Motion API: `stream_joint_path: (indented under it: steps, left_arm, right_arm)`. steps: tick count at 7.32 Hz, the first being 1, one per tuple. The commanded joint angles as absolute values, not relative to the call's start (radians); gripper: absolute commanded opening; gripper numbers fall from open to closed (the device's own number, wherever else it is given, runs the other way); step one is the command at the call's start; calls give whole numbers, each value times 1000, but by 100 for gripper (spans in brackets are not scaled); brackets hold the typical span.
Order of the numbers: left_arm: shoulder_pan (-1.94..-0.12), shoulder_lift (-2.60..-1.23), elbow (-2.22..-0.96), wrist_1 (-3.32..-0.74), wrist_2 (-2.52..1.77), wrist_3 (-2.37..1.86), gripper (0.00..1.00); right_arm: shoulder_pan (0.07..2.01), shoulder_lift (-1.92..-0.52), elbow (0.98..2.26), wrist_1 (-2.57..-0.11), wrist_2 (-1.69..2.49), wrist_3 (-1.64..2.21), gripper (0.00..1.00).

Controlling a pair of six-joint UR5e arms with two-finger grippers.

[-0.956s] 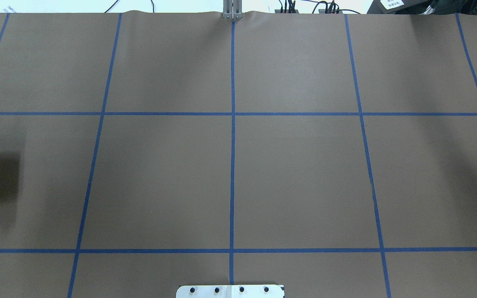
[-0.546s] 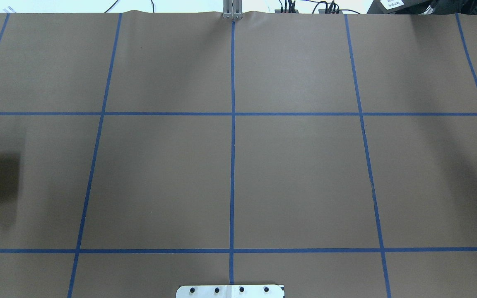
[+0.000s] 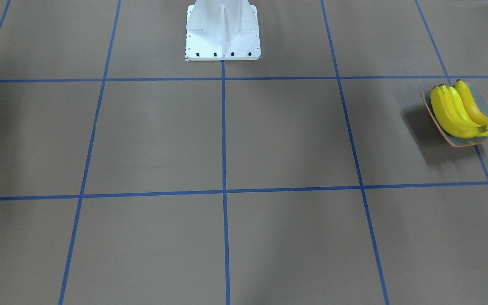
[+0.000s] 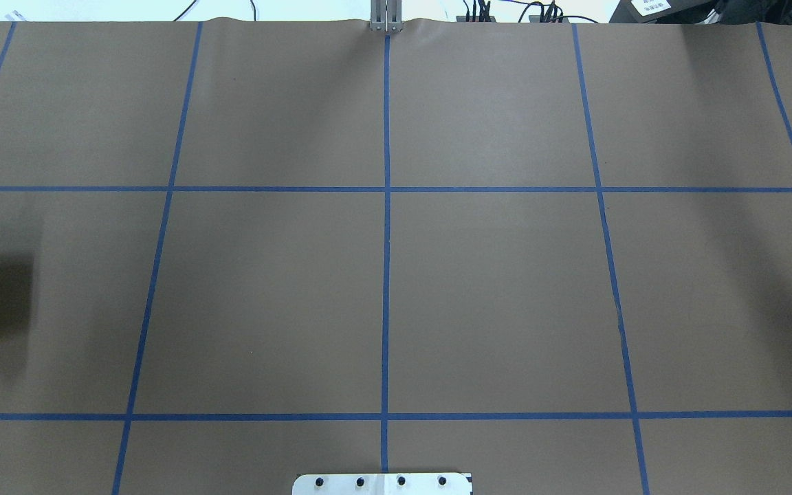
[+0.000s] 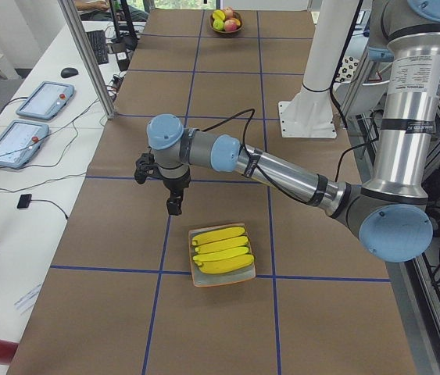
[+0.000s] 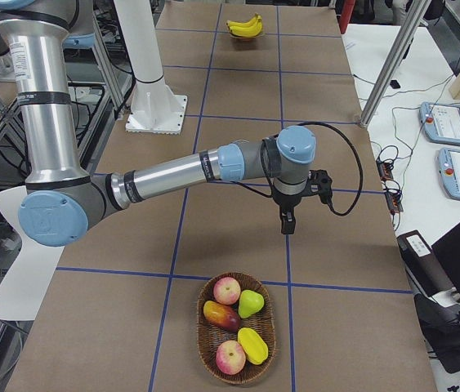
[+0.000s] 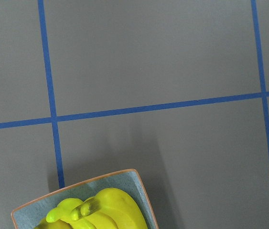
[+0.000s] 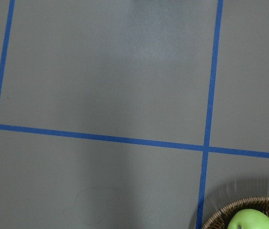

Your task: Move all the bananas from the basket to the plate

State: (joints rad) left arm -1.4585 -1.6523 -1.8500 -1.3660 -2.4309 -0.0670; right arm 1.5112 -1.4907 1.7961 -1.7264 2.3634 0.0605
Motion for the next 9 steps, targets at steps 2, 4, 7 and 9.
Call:
stream_joint_path:
  steps: [2, 4, 7, 9]
  left_arm:
    - [-1457, -1651, -1772, -1367, -2430, -60, 99]
    - [-1459, -1649, -1772, -1367, -2422, -61, 99]
    - [-1457, -1657, -1767, -1370, -2415, -63, 99]
    - [-1459, -1649, -1767, -1414, -2414, -66, 99]
  right_arm:
    - [1511, -1558, 1818, -1721, 2367, 61, 100]
    - [1511, -1560, 1824, -1721, 2368, 63, 100]
    - [1513, -1566, 1833, -1721, 2367, 61, 100]
    - [1512, -1566, 1832, -1721, 2367, 61, 100]
